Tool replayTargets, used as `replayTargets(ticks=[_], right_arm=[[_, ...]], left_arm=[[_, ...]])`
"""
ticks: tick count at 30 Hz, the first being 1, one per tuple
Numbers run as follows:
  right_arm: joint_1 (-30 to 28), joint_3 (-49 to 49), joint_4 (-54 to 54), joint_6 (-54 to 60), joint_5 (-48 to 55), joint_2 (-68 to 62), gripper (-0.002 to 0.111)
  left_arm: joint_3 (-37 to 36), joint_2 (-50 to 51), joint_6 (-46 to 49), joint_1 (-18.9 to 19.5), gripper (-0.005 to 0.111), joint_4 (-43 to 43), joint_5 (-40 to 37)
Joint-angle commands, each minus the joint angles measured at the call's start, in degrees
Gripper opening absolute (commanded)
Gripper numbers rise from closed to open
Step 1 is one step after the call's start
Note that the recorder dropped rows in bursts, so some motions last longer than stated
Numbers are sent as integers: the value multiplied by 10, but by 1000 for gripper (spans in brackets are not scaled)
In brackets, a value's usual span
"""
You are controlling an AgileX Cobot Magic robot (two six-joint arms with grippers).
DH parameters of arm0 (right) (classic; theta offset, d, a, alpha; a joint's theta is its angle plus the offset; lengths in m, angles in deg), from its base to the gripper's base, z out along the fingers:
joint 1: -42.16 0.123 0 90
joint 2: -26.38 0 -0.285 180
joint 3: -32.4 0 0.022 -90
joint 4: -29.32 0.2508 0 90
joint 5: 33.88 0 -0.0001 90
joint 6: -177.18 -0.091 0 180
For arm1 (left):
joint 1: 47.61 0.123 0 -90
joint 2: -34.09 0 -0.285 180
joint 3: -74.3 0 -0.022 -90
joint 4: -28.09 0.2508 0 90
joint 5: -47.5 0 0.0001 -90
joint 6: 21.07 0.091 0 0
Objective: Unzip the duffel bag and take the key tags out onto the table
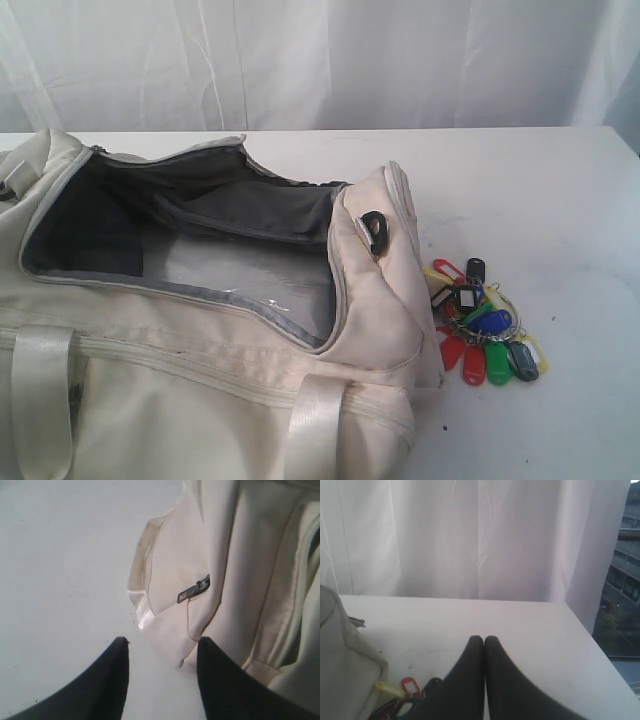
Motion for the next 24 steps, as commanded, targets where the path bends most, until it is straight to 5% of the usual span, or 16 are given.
replayTargets(ticks=[1,8,24], right_arm=[[-2,26,19,60,-1,28,0],[-2,26,272,262,30,58,0],[-12,26,248,238,253,196,0]], left_arm=[[-2,-2,1,-4,48,-4,-3],[-2,-2,1,-4,48,-4,-3],[-2,-2,1,-4,48,-4,-2]])
